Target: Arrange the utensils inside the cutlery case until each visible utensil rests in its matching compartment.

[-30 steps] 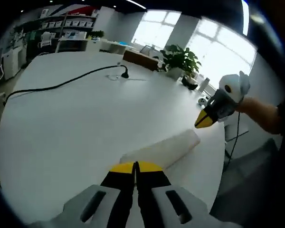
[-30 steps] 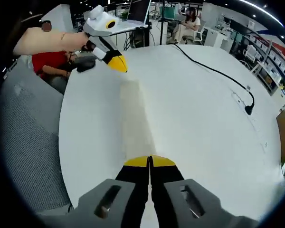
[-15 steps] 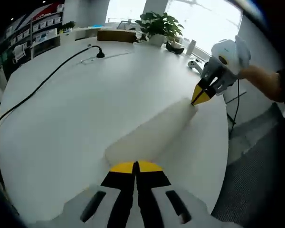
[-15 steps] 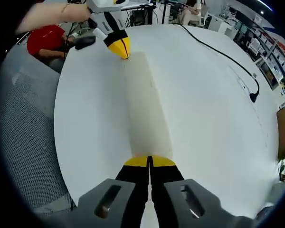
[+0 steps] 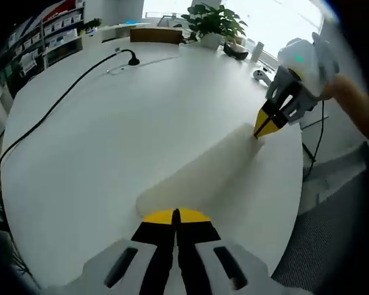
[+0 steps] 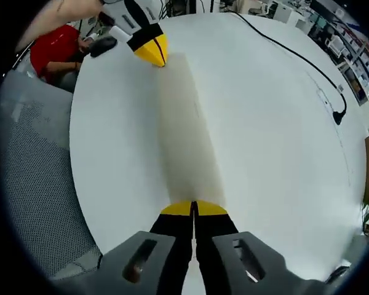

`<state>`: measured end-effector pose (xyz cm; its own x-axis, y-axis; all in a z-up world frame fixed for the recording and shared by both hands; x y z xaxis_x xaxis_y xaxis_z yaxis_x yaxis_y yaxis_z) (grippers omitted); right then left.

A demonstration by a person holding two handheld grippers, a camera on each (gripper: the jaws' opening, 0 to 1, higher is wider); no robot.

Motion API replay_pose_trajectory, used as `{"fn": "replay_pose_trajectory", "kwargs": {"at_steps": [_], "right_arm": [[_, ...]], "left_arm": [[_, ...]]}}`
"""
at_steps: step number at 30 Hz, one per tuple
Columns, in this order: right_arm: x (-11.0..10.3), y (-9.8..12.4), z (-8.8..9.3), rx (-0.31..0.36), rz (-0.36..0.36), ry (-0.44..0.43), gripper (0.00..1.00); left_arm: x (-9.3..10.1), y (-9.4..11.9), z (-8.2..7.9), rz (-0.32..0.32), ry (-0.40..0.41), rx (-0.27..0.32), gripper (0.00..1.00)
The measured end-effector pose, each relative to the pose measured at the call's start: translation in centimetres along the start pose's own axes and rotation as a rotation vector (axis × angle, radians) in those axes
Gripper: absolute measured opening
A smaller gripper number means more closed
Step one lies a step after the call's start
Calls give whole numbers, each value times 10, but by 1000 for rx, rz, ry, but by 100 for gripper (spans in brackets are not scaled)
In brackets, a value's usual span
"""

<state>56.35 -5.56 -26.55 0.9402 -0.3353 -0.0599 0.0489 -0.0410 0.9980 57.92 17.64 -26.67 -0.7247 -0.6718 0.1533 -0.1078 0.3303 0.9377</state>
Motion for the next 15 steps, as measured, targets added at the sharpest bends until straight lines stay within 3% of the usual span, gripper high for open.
{"fn": "replay_pose_trajectory", "kwargs": {"at_steps": [2,4,7,9,12,13,14,15], "right_arm": [[10,5,-3,67,67,-85,0],[15,11,-5,95,82,-131,0],[10,12,-11,82,50,-112,0],[6,8,-13,42,51,-73,0],[2,0,-14,0,38,-62,0],[3,2,-14,-12,64,-69,0],[1,1,-17,-11,54,-67,0],[2,1,-16,-33,49,-71,0]], "left_arm": [[0,3,-2,-31,-46,0,0],[-4,5,-4,-25,-20,12,0],[-13,-1,-5,-50,-23,-25,0],[-14,-5,-12,-24,2,0,0],[-13,-5,-12,-23,-21,-40,0],[-12,-5,-14,-24,-28,-55,0],[-10,-3,-13,-32,-60,-102,0],[-9,-4,-14,-48,-82,-108,0]]}}
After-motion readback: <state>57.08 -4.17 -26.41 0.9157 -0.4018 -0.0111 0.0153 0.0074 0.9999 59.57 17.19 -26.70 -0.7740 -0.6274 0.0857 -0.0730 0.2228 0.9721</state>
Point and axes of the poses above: the point that each gripper's makers call its tool centre point, and the gripper's own axes: y roughly backward along the fingers, x roughly to its right, z roughly out of its underside, the point moved 7 cm from there along y, roughly backward along the fingers, and after that the axes turned 13 degrees about -x, right-handed, at the moved point
